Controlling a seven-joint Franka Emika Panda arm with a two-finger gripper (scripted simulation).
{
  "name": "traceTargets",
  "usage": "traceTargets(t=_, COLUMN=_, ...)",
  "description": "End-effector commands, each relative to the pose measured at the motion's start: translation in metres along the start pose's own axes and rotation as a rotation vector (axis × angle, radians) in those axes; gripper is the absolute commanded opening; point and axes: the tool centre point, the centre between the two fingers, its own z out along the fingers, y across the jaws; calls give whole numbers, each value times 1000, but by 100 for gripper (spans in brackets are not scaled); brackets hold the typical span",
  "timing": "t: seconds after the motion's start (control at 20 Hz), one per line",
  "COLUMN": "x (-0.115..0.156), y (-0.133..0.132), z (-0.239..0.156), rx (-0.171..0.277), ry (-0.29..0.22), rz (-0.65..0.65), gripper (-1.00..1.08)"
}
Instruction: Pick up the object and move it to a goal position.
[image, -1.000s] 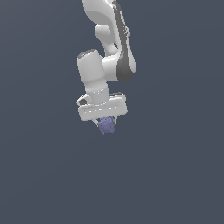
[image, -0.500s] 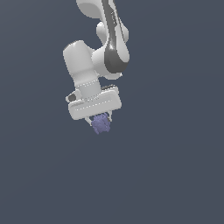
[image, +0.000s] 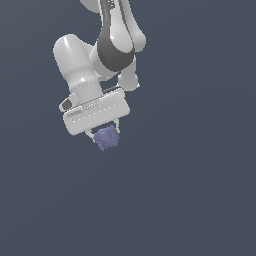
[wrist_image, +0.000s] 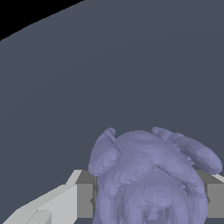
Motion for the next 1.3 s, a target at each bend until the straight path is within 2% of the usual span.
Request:
traceTargets(t=0.0, x=11, y=3, z=-10, rx=24, ry=33, rz=-17, gripper=-100)
traceTargets(t=0.45, x=54, y=19, z=-54, rx=126, ry=169, rz=-90, gripper=-100)
traceTargets(t=1.25, x=132, y=66, z=-167, rx=361, ry=470, rz=-253, gripper=-100)
